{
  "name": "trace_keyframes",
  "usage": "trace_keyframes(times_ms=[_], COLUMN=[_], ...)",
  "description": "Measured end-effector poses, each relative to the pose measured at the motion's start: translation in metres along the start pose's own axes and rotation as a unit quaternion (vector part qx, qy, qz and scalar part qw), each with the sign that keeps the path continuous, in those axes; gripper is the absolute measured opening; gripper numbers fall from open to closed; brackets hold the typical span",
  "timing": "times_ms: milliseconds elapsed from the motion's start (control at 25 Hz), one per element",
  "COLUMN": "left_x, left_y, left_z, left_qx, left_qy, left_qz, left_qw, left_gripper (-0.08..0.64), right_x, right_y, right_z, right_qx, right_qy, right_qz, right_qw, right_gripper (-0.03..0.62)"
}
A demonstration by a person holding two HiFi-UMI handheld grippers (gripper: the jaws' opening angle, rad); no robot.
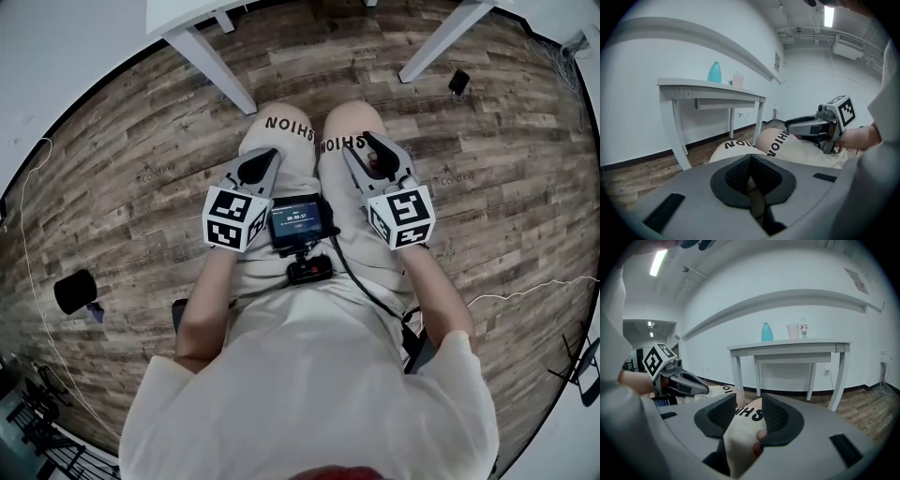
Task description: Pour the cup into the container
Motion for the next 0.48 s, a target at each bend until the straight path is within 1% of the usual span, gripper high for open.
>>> trace_keyframes(times_ms=[480], left_x=[0.0019], left_y=[0.0003], left_z=[0.0001], left_qx=[0.000], left_qy=[0.000], left_qz=[0.002], left_qw=[1.0000], left_gripper=[0.011], right_x=[0.0007], right_y=[0.0005], right_z=[-0.0012], right_qx=[-0.002], right_qy=[-0.001], right_qz=[0.000], right_qw=[1.000], right_gripper=[0.173])
Point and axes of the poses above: the fingertips, and each gripper's own axes: z backward along the fingers, x to its left, y out of its underside, the point moved 9 cm from there along z, backward along the fingers, and after that the axes turned 1 degree about -y, right-handed, at the moved point
